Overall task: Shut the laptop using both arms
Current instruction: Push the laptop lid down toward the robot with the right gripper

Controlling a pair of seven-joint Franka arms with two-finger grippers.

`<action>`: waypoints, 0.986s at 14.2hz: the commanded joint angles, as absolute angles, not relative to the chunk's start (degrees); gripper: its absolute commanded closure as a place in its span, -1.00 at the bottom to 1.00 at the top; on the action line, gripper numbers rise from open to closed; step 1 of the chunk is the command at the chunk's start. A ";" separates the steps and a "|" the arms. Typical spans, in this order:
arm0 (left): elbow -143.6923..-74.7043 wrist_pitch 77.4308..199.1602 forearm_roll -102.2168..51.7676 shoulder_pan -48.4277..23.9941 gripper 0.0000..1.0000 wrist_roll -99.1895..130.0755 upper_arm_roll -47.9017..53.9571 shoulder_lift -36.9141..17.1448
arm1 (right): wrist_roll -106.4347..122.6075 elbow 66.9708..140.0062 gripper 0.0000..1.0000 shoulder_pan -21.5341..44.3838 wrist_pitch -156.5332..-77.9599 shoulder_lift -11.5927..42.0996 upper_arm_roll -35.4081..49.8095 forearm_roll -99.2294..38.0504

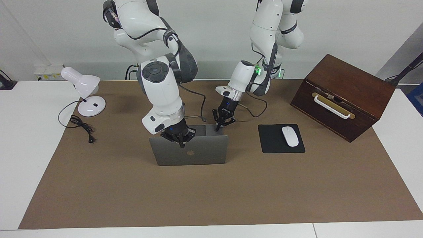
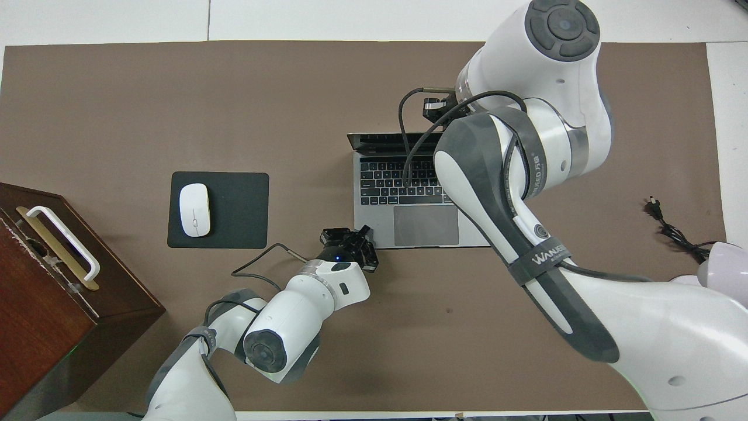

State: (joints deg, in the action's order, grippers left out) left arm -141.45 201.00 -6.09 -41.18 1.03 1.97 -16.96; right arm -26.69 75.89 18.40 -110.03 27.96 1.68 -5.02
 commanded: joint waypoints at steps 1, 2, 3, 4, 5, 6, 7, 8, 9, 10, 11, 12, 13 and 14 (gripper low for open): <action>-145.90 200.74 -7.21 -42.89 1.00 0.18 1.05 -16.61 | -25.05 79.35 1.00 15.82 -108.20 25.93 2.37 -9.13; -146.33 200.74 -7.21 -42.89 1.00 0.09 1.05 -16.61 | -25.05 81.02 1.00 15.73 -108.28 25.14 2.37 -9.40; -146.95 200.74 -7.21 -42.89 1.00 0.09 1.05 -16.52 | -25.05 82.25 1.00 15.65 -108.02 24.61 2.37 -10.62; -147.30 200.74 -7.21 -42.80 1.00 0.09 0.97 -16.44 | -25.05 83.57 1.00 15.38 -108.02 24.17 2.37 -12.03; -148.00 200.74 -7.21 -42.72 1.00 0.09 1.05 -16.17 | -25.05 85.32 1.00 15.47 -108.37 23.65 2.37 -12.30; -148.01 200.74 -7.21 -42.80 1.00 0.09 0.97 -16.17 | -25.05 86.73 1.00 15.47 -108.72 23.38 2.37 -12.30; -148.09 200.74 -7.21 -42.72 1.00 0.09 1.05 -16.17 | -24.96 87.53 1.00 15.47 -108.81 23.38 2.37 -12.39; -148.36 200.74 -7.21 -42.71 1.00 0.09 0.97 -16.08 | -24.96 88.32 1.00 15.64 -109.16 23.38 2.37 -12.74; -148.45 200.74 -7.21 -42.71 1.00 0.09 0.97 -16.08 | -24.96 89.11 1.00 15.73 -109.94 23.38 2.37 -12.92; -148.45 200.74 -7.21 -42.71 1.00 -0.09 0.97 -16.08 | -24.96 90.17 1.00 15.82 -111.00 23.29 2.37 -12.92; -148.53 200.74 -7.21 -42.71 1.00 -0.26 0.97 -16.08 | -24.96 91.05 1.00 15.99 -111.96 23.29 2.37 -12.92; -148.54 200.74 -7.21 -42.71 1.00 -0.26 0.97 -16.17 | -25.05 91.84 1.00 16.26 -112.84 23.20 2.37 -12.92; -148.54 200.74 -7.21 -42.71 1.00 -0.26 0.97 -16.26 | -25.05 93.59 1.00 16.26 -114.77 23.03 2.37 -12.92; -148.54 200.74 -7.21 -42.71 1.00 -0.26 0.97 -16.35 | -24.96 95.69 1.00 16.26 -116.87 22.42 2.37 -12.92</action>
